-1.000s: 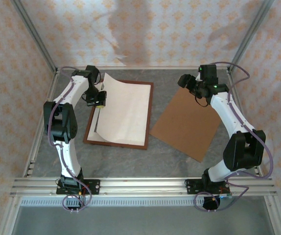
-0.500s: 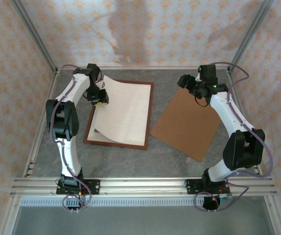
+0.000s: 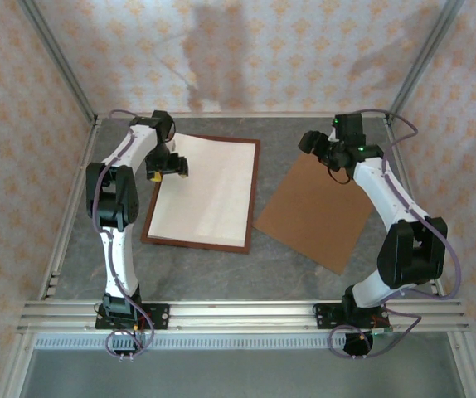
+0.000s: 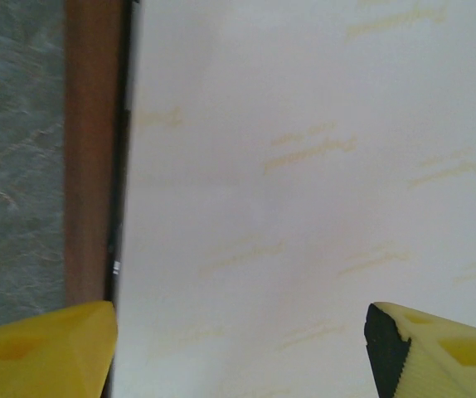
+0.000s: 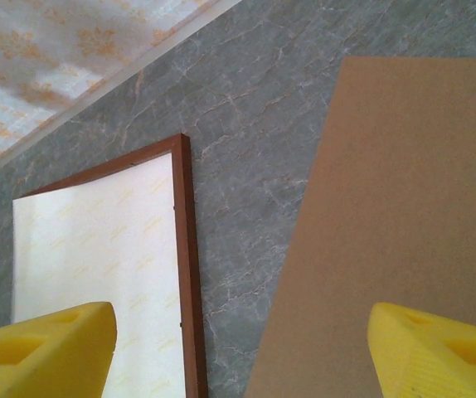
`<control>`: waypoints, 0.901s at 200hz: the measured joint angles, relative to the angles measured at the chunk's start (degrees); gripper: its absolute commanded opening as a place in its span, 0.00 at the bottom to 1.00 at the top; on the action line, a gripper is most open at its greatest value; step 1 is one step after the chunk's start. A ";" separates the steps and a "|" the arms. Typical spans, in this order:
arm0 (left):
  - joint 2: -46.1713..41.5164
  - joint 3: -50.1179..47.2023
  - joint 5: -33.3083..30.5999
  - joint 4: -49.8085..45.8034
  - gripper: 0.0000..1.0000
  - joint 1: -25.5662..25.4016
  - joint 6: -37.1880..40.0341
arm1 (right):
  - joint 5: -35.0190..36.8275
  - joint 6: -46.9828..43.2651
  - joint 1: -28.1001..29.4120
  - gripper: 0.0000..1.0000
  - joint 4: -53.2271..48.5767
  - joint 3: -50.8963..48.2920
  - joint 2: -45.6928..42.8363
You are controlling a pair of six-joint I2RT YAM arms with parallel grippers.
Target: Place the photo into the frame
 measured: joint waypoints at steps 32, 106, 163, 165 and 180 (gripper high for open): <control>-2.62 -4.13 -2.86 5.81 0.83 -0.13 -2.23 | 0.39 -0.55 1.16 0.82 0.50 -2.03 0.81; -18.34 -16.81 -5.60 21.75 0.82 -16.09 -10.99 | 9.68 -3.19 2.43 0.97 0.11 -7.50 2.34; -8.87 -11.06 -4.02 28.74 0.82 -36.39 -12.74 | 16.87 -2.25 -11.19 1.00 0.17 -10.58 2.34; -8.00 -10.27 -4.02 28.72 0.82 -36.89 -12.72 | 17.14 -2.10 -11.80 1.00 0.17 -10.71 2.34; -2.86 -6.03 -4.20 28.57 0.82 -39.63 -11.96 | 19.15 -1.38 -14.88 1.00 0.37 -11.69 2.34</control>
